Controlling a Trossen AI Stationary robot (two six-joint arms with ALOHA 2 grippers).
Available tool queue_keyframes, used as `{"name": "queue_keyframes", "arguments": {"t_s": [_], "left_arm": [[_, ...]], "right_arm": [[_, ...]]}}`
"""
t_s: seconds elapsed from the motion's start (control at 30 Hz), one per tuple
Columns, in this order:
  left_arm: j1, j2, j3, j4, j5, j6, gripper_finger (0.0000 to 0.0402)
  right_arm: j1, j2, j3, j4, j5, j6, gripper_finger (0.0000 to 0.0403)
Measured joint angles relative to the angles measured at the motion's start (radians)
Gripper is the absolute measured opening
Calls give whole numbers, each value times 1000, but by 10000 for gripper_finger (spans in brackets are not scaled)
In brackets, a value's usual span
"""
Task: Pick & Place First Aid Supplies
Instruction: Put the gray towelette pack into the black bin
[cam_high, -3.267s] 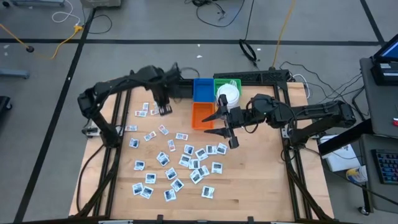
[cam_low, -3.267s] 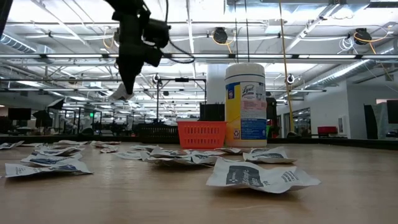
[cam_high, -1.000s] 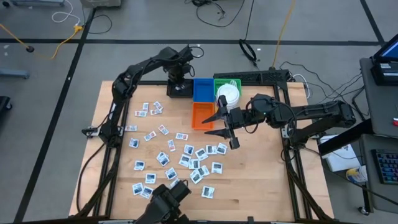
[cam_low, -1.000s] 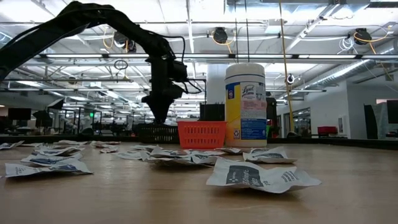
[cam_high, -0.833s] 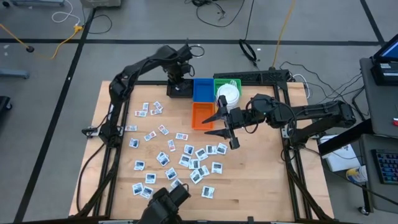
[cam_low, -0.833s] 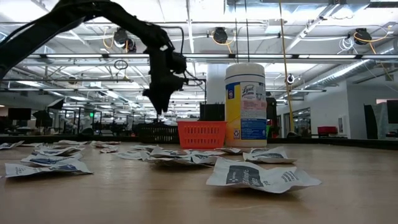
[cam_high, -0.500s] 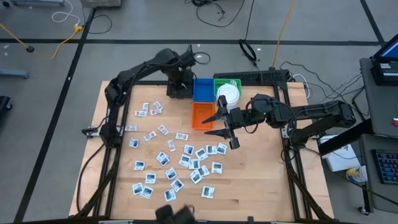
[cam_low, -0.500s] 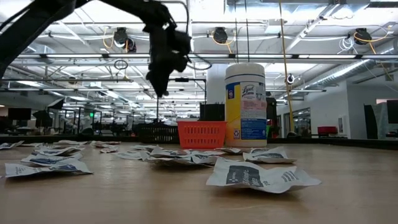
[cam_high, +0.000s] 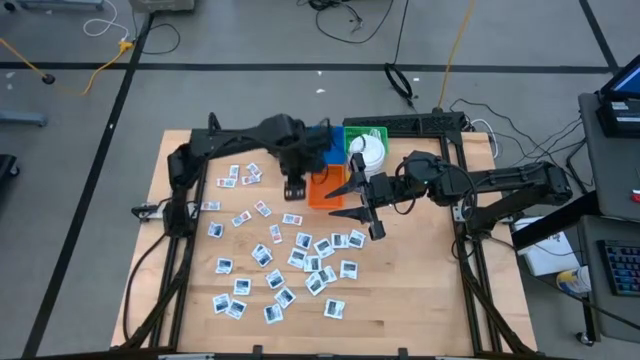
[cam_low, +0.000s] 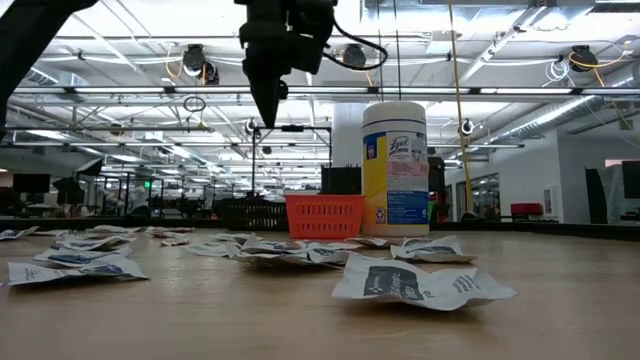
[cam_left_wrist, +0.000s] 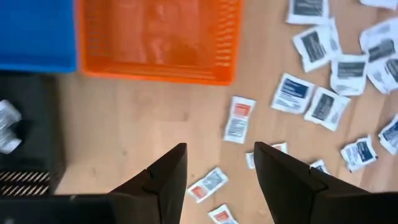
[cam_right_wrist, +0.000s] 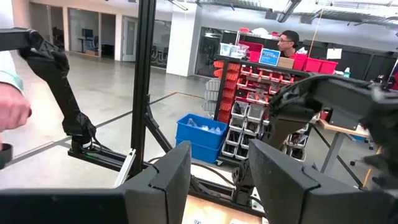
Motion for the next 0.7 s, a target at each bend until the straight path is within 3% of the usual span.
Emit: {"name": "queue_keyframes", "arguments": {"t_s": [0.13, 0.37, 0.7], "left_arm": [[-69, -16, -105, 21, 6, -16, 191], [-169, -164, -429, 325, 77, -98, 191], [-314, -492, -895, 1022, 165, -266, 191]], "right_arm": [[0, 0, 0, 5, 0, 0, 155], [0, 0, 0, 5, 0, 0, 155], [0, -1, 0, -57, -1, 132, 155]]}}
